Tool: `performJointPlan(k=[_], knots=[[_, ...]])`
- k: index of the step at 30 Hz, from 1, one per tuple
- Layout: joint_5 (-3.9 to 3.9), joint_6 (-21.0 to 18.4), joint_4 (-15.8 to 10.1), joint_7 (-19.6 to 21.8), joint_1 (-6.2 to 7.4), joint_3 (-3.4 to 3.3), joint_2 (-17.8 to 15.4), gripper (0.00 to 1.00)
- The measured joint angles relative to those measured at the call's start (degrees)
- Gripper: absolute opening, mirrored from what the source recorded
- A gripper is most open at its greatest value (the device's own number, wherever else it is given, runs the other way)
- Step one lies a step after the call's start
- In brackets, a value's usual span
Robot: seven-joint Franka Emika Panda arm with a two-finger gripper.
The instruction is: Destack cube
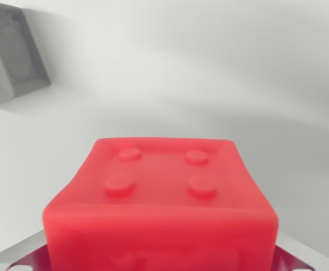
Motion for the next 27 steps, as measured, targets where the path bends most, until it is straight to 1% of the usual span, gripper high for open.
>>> performJointPlan(k=[16,27], knots=[[0.61,1.7,-0.3,-0.1,-2.28,-0.95,1.5,0.00],[0.98,2.8,-0.3,-0.1,-3.93,-1.31,2.6,0.00]])
